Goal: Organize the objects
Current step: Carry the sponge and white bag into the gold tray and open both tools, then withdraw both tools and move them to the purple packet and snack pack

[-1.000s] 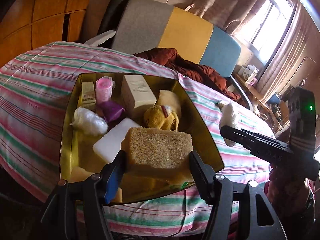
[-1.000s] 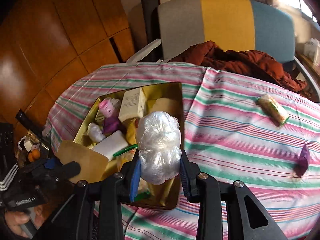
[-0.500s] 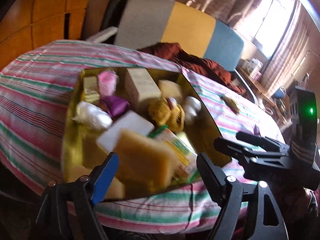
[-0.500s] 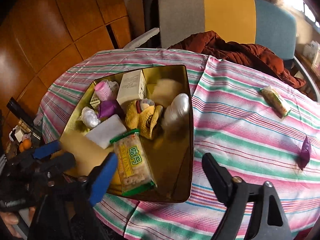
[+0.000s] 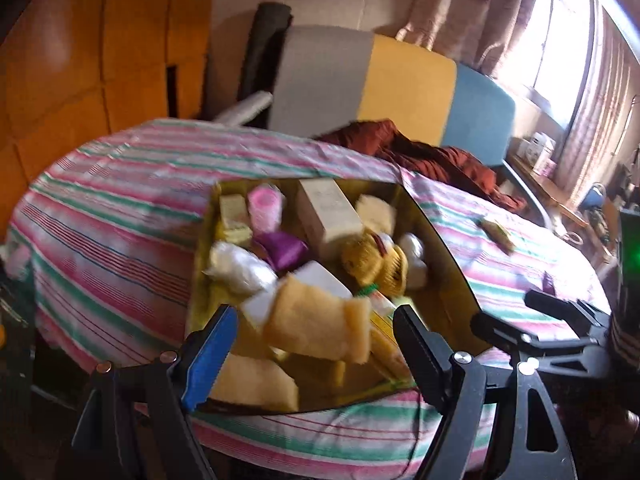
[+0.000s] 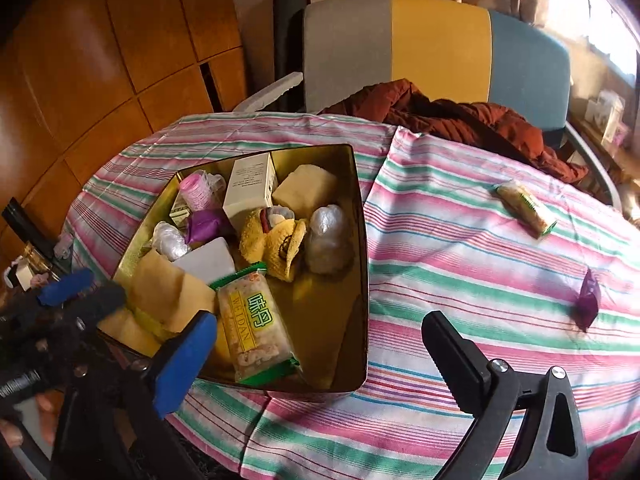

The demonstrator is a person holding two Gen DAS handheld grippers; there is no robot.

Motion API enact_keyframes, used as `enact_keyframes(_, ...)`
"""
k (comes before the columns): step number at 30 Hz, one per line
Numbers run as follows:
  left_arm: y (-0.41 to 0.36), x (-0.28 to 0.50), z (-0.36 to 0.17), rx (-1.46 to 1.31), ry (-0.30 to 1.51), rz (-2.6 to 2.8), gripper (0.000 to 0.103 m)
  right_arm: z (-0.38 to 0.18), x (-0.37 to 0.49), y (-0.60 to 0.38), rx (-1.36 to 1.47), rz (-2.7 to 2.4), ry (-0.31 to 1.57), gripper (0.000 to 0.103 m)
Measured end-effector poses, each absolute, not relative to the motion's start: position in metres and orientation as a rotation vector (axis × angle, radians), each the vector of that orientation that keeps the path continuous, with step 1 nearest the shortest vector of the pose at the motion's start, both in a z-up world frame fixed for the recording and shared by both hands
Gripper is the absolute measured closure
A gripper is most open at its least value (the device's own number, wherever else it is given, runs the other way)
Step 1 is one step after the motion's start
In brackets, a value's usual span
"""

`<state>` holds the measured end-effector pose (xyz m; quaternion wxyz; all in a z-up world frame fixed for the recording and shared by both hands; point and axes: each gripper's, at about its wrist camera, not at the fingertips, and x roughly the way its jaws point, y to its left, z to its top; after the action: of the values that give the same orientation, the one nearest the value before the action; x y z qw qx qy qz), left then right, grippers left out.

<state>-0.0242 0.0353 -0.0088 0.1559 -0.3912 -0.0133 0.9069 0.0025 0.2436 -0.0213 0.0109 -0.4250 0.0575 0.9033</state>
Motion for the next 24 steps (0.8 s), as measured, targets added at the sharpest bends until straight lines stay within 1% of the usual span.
enact_keyframes(5, 0.031, -0.023, -0.001, -1.078, -0.001, 2.689, 0.022, -0.018, 0.008, 0.238, -1.249, 2.807, 0.086, 0.000)
enact_keyframes(12, 0.027, -0.014, 0.007, -1.009, 0.023, 2.803, 0.022, -0.003, 0.026, 0.226, -0.987, 2.836, -0.113, 0.000)
enact_keyframes(14, 0.025, -0.013, 0.008, -1.003, 0.022, 2.820, 0.022, -0.004, 0.026, 0.222, -0.993, 2.828, -0.149, 0.000)
enact_keyframes(19, 0.023, -0.012, 0.008, -1.006, 0.029, 2.824, 0.023, -0.014, 0.020, 0.221, -1.100, 2.807, -0.114, 0.000)
enact_keyframes(22, 0.026, -0.011, 0.007, -1.008, 0.044, 2.819, 0.023, -0.019, 0.019, 0.216, -1.124, 2.803, -0.155, 0.000)
enact_keyframes(24, 0.028, -0.011, 0.006, -1.013, 0.051, 2.811, 0.023, -0.019, 0.020, 0.220, -1.135, 2.827, -0.095, 0.000)
